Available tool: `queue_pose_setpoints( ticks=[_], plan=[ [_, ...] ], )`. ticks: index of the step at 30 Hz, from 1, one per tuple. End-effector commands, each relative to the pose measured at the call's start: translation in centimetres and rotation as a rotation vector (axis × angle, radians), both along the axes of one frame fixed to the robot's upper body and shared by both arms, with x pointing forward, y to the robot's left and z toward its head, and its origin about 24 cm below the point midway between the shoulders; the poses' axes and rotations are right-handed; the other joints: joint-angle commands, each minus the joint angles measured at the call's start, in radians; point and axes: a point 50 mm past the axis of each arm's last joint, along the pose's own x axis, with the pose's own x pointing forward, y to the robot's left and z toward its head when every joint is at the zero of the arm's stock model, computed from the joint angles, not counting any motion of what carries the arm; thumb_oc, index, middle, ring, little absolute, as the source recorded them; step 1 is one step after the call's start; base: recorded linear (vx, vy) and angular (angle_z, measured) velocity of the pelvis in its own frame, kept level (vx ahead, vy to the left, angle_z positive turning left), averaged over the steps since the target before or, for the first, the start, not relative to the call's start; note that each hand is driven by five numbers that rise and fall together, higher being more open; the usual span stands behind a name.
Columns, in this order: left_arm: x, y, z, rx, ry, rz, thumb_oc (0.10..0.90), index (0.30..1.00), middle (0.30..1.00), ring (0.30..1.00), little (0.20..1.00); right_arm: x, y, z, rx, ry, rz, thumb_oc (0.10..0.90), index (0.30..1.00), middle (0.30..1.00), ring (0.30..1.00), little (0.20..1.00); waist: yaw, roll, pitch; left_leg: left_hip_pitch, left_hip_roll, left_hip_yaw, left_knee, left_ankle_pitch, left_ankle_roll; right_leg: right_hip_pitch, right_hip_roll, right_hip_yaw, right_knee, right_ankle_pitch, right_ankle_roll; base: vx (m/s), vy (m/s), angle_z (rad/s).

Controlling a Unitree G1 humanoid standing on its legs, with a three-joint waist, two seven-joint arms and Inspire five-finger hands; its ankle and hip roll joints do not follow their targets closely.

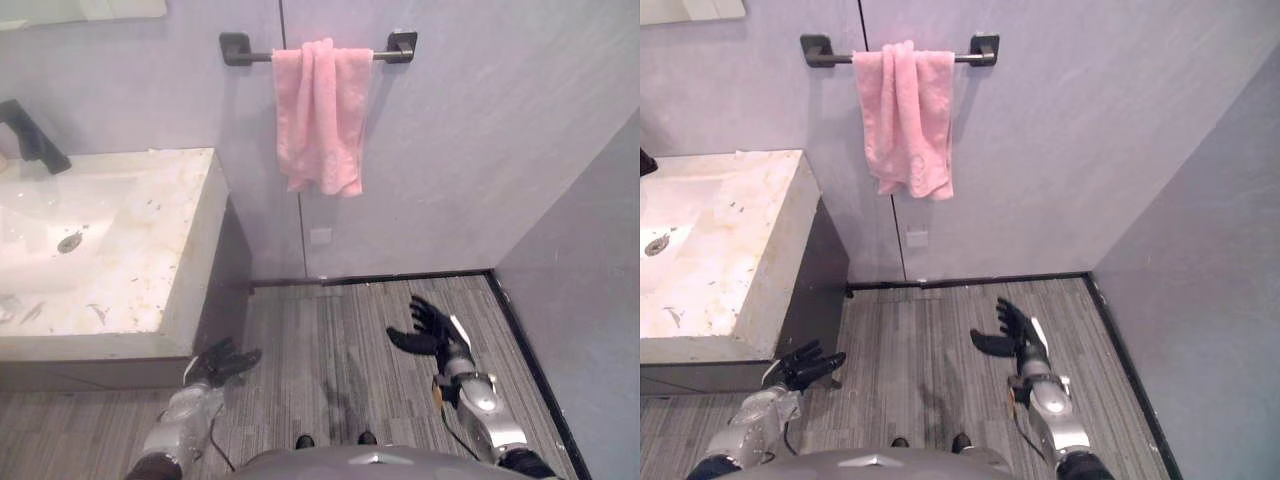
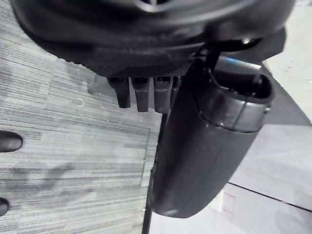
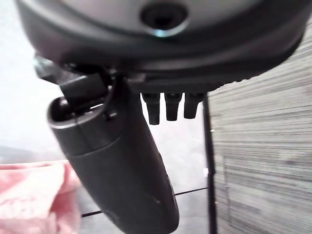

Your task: Organize the bathroom.

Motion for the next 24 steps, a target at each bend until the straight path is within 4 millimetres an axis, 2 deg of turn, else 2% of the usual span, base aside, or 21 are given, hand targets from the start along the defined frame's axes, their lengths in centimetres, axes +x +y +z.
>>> queue_pose_setpoints(
  ticks=[1,3,5,7,8,10,11,13,14,16,17,20,21,23,24],
  plan=[
    [8.2,-0.3,7.5,0.074,-0.385,-0.102,0.8,0.9,0.9,0.9,0.9,4.0,0.5,6.2,-0.074,-0.336,0.1,0.8,0.9,0.9,0.9,0.9,-0.016,-0.029,-0.005,-0.08,0.066,0.099,0.191,0.027,-0.068,-0.005,0.001,-0.048,-0.002,0.045,0.0,-0.03,-0.101,-0.06],
    [9.1,-1.0,8.7,0.057,-0.426,-0.117,0.8,0.9,0.9,0.9,0.9,4.9,0.7,8.0,-0.083,-0.419,0.12,0.8,0.9,0.9,0.9,0.9,-0.009,-0.041,0.011,-0.143,0.077,0.088,0.314,0.061,-0.079,-0.001,-0.004,-0.048,-0.002,0.047,-0.011,-0.04,-0.092,-0.15],
    [9.7,-2.0,8.8,-0.022,-0.417,-0.136,0.8,0.9,0.9,0.9,0.9,5.9,0.8,9.5,-0.099,-0.493,0.125,0.8,0.9,0.9,0.9,0.9,-0.001,-0.05,0.025,-0.18,0.086,0.08,0.39,0.068,-0.078,0.006,-0.009,-0.044,-0.002,0.046,-0.018,-0.01,-0.06,-0.1],
    [9.2,-3.4,7.7,-0.133,-0.286,-0.196,0.8,0.9,0.9,0.9,0.9,6.8,0.8,10.4,-0.091,-0.496,0.127,0.8,0.9,0.9,0.9,0.9,0.003,-0.052,0.027,-0.178,0.085,0.082,0.41,0.047,-0.067,0.008,-0.012,-0.039,0.002,0.043,-0.018,0.02,-0.01,-0.11],
    [8.7,-3.7,6.8,-0.119,-0.195,-0.249,0.8,0.9,0.9,0.9,0.9,7.1,0.8,10.6,-0.104,-0.481,0.124,0.8,0.9,0.9,0.9,0.9,0.002,-0.051,0.024,-0.171,0.082,0.086,0.411,0.04,-0.063,0.006,-0.013,-0.039,0.004,0.043,-0.017,0.02,0.015,-0.18],
    [8.3,-3.5,6.4,-0.065,-0.142,-0.314,0.8,0.9,0.9,0.9,0.9,7.3,0.7,10.9,-0.134,-0.487,0.138,0.8,0.9,0.9,0.9,0.9,-0.001,-0.046,0.022,-0.167,0.081,0.086,0.416,0.043,-0.063,0.005,-0.013,-0.036,0.005,0.042,-0.016,0.02,0.017,-0.15],
    [8.7,-3.2,7.4,-0.06,-0.17,-0.345,0.8,0.9,0.9,0.9,0.9,7.6,0.5,12.2,-0.148,-0.534,0.132,0.8,0.9,0.9,0.9,0.9,-0.001,-0.041,0.021,-0.165,0.079,0.084,0.418,0.051,-0.069,0.008,-0.01,-0.034,0.004,0.04,-0.014,0.04,0.019,-0.08],
    [9.3,-2.8,8.6,-0.002,-0.254,-0.337,0.8,0.9,0.9,0.9,0.9,7.7,0.6,12.8,-0.157,-0.572,0.13,0.8,0.9,0.9,0.9,0.9,-0.001,-0.039,0.02,-0.161,0.079,0.085,0.413,0.054,-0.072,0.012,-0.01,-0.033,0.003,0.038,-0.013,0.05,0.023,-0.04],
    [11.1,-1.9,11.6,0.095,-0.448,-0.288,0.8,0.9,0.9,0.9,0.9,8.0,1.0,13.4,-0.144,-0.606,0.14,0.8,0.9,0.9,0.9,0.9,-0.003,-0.036,0.014,-0.143,0.078,0.088,0.394,0.054,-0.075,0.02,-0.01,-0.032,0.001,0.033,-0.01,0.08,0.017,0.0],
    [12.7,-1.9,14.5,0.121,-0.615,-0.211,0.8,0.9,0.9,0.9,0.9,8.3,1.3,14.3,-0.131,-0.671,0.133,0.8,0.9,0.9,0.9,0.9,-0.008,-0.04,0.003,-0.129,0.081,0.088,0.388,0.06,-0.081,0.018,-0.008,-0.029,-0.002,0.03,-0.014,0.07,-0.016,0.07],
    [13.4,-2.4,16.2,0.147,-0.719,-0.177,0.8,0.9,0.9,0.9,0.9,8.4,1.6,15.1,-0.122,-0.725,0.122,0.8,0.9,0.9,0.9,0.9,-0.007,-0.043,0.001,-0.143,0.087,0.077,0.415,0.086,-0.096,0.02,-0.003,-0.028,-0.002,0.026,-0.02,0.05,-0.066,0.13],
    [13.2,-3.6,18.2,0.162,-0.861,-0.124,0.8,0.9,0.9,0.9,0.9,8.6,1.7,17.2,-0.114,-0.828,0.074,0.8,0.9,0.9,0.9,0.9,0.006,-0.059,0.009,-0.194,0.082,0.058,0.492,0.087,-0.102,0.026,-0.003,-0.026,-0.002,0.028,-0.027,0.07,-0.073,0.17],
    [13.1,-3.8,18.7,0.176,-0.901,-0.114,0.8,0.9,0.9,0.9,0.9,8.6,2.0,17.8,-0.114,-0.857,0.063,0.8,0.9,0.9,0.9,0.9,0.011,-0.058,0.01,-0.2,0.076,0.052,0.485,0.081,-0.098,0.029,0.0,-0.025,-0.002,0.027,-0.027,0.12,-0.034,0.06],
    [12.8,-4.0,19.4,0.165,-0.96,-0.077,0.8,0.9,0.9,0.9,0.9,8.7,2.5,18.9,-0.106,-0.914,0.033,0.8,0.9,0.9,0.9,0.9,0.024,-0.051,0.015,-0.204,0.051,0.033,0.422,0.072,-0.088,0.036,0.011,-0.011,0.004,0.02,-0.025,0.15,0.015,-0.01],
    [12.5,-4.1,20.0,0.201,-1.015,-0.056,0.8,0.9,0.9,0.9,0.9,8.8,3.0,19.5,-0.099,-0.946,0.021,0.8,0.9,0.9,0.9,0.9,0.035,-0.041,0.016,-0.205,0.032,0.018,0.346,0.072,-0.083,0.041,0.025,0.003,0.006,0.013,-0.024,0.19,0.037,-0.04]
  ],
)
